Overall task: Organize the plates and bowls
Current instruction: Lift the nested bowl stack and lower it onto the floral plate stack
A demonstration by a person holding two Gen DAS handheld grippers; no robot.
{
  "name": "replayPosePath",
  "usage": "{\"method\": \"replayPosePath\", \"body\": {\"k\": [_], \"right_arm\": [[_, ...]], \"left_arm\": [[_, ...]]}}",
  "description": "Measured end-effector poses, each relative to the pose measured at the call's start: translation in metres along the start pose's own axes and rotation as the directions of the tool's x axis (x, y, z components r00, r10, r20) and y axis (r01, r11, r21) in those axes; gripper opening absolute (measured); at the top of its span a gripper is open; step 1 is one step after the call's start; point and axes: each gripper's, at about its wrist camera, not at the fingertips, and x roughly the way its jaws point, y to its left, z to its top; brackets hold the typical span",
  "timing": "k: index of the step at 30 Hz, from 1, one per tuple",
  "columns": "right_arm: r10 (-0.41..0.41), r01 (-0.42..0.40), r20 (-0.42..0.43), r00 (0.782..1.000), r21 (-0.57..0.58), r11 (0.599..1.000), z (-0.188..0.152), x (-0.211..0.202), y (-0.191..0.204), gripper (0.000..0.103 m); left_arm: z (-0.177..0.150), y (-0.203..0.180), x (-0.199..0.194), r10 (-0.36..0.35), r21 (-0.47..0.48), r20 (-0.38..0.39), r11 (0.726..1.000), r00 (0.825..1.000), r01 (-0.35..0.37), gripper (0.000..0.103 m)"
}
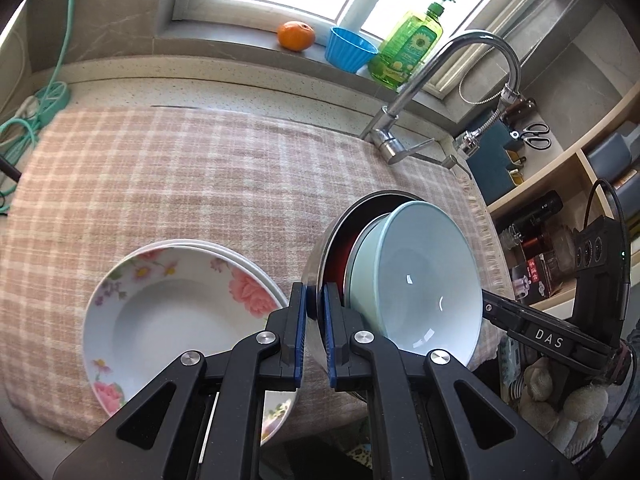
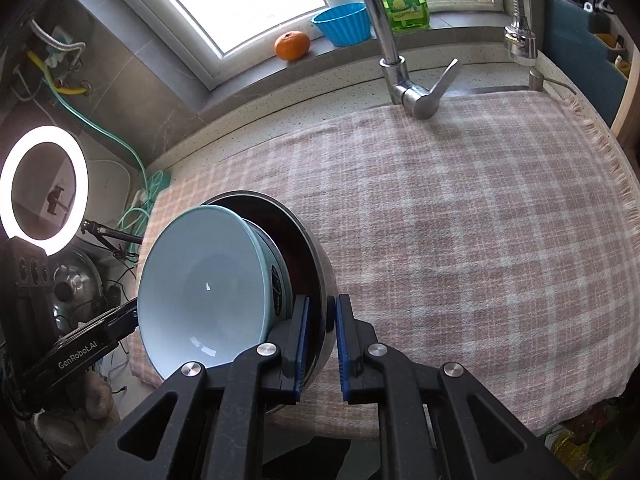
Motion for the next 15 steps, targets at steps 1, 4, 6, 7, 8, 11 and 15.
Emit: {"method": "replayPosePath", "body": {"k": [1, 4, 6, 7, 8, 11, 15], "right_arm": [[0.004, -0.004, -0.002, 1.000, -0.008, 1.000, 0.000, 0.001, 0.005, 0.012], [0.017, -0.017, -0.008, 1.000, -0.033, 0.999, 0.001, 0.005, 0.020, 0.012], [0.025, -0.026, -0.013, 1.000, -0.050, 0.998, 0.002, 0.008, 0.030, 0.012], [0.028, -0.029, -0.016, 0.999, -0.058, 0.998, 0.001, 0.010, 0.035, 0.012], [0.032, -0.033, -0.020, 0.999, -0.067, 0.997, 0.001, 0.012, 0.041, 0.012], [0.041, -0.044, -0.034, 0.999, -0.093, 0.995, 0.000, 0.019, 0.055, 0.012], [0.053, -0.060, -0.056, 0.997, -0.122, 0.991, -0.005, 0.031, 0.073, 0.012]], "left_arm": [[-0.001, 0.004, -0.003, 0.005, -0.006, 0.006, 1.000, 1.000, -0.005, 0.006], [-0.004, 0.015, -0.013, 0.018, -0.029, 0.021, 0.999, 1.000, -0.017, 0.006], [-0.007, 0.023, -0.019, 0.027, -0.044, 0.030, 0.999, 0.999, -0.026, 0.006], [-0.008, 0.027, -0.021, 0.032, -0.052, 0.032, 0.998, 0.999, -0.030, 0.006], [-0.010, 0.032, -0.024, 0.036, -0.061, 0.034, 0.998, 0.999, -0.034, 0.006], [-0.015, 0.045, -0.031, 0.051, -0.088, 0.037, 0.995, 0.998, -0.048, 0.006], [-0.021, 0.063, -0.038, 0.070, -0.117, 0.038, 0.991, 0.997, -0.065, 0.006]]}}
